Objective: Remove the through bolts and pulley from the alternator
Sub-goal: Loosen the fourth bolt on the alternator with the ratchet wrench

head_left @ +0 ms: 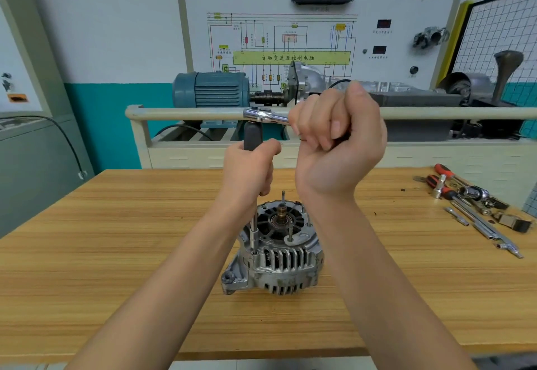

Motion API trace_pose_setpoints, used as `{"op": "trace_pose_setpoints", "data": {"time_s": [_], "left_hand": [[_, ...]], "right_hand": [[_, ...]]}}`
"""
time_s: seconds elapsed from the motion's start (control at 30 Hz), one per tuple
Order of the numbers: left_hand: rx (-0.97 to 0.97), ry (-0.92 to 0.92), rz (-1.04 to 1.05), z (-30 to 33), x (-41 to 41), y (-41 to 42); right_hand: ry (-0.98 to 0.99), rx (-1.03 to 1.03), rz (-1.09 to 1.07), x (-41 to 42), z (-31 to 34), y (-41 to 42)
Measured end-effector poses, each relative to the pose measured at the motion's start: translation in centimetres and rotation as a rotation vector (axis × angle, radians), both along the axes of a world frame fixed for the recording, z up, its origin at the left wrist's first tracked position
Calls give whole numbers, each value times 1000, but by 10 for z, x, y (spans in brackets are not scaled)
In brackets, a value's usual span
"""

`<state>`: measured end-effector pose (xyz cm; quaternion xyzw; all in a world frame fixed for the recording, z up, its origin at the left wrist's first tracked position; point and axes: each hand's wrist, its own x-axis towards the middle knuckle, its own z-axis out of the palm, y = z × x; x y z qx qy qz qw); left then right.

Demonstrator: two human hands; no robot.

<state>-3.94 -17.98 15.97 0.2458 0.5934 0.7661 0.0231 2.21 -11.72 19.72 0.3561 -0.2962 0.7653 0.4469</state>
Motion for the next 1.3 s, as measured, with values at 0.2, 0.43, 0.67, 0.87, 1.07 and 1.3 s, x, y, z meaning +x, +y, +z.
{"op": "trace_pose_setpoints", "data": {"time_s": [0.2,0.43,0.67,0.87,1.07,1.3], "left_hand": [[36,88,-16,-6,0,-6],[-73,80,-815,2,-11,-24],[15,15,-389,-2,-4,-14],[18,-14,120,-3,5,2],[-36,100,38,-4,2,-7],[-117,153,-611,7,-2,-18]], "right_hand": [[-55,-3,215,1,0,15],[-251,-307,837,-23,6,47],[-203,-254,486,-8,6,33],[52,23,16,3,0,-5],[-80,-6,225,-2,3,18],[-244,-365,865,-28,5,52]]}}
